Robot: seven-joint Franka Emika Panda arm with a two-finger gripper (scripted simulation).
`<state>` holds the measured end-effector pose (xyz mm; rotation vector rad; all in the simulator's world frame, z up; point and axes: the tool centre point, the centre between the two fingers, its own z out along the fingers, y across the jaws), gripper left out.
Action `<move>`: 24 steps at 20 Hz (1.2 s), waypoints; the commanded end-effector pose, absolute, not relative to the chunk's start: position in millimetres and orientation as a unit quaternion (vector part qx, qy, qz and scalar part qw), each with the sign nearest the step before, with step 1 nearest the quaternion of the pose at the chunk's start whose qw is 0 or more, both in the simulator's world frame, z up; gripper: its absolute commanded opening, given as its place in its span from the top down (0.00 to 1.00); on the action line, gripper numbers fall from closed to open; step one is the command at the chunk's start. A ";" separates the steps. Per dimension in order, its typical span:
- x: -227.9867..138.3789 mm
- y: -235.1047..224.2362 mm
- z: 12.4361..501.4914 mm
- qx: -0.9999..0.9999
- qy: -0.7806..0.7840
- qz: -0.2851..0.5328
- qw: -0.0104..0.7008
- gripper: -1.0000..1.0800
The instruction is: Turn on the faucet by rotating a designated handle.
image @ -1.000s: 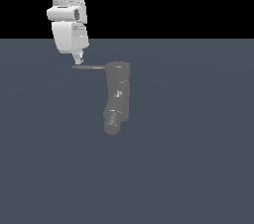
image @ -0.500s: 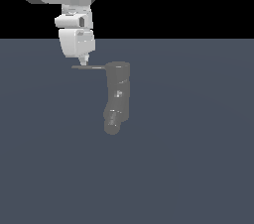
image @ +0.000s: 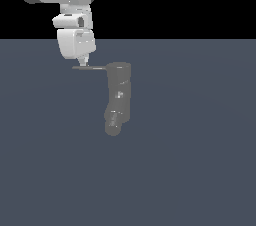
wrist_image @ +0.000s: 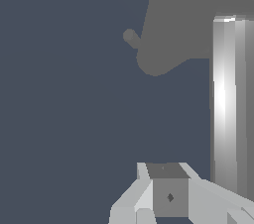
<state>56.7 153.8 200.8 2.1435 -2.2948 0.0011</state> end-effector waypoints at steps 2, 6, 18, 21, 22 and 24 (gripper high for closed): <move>46.8 154.3 200.8 0.683 -0.731 0.000 0.001 1.00; 35.3 154.6 201.0 0.682 -0.731 0.000 0.001 1.00; -0.6 155.9 201.2 0.682 -0.731 0.000 0.000 1.00; -9.8 156.3 201.2 0.682 -0.731 0.000 0.000 1.00; -12.9 156.5 201.2 0.682 -0.731 0.000 0.000 1.00; -19.1 156.8 201.2 0.682 -0.731 0.000 0.000 1.00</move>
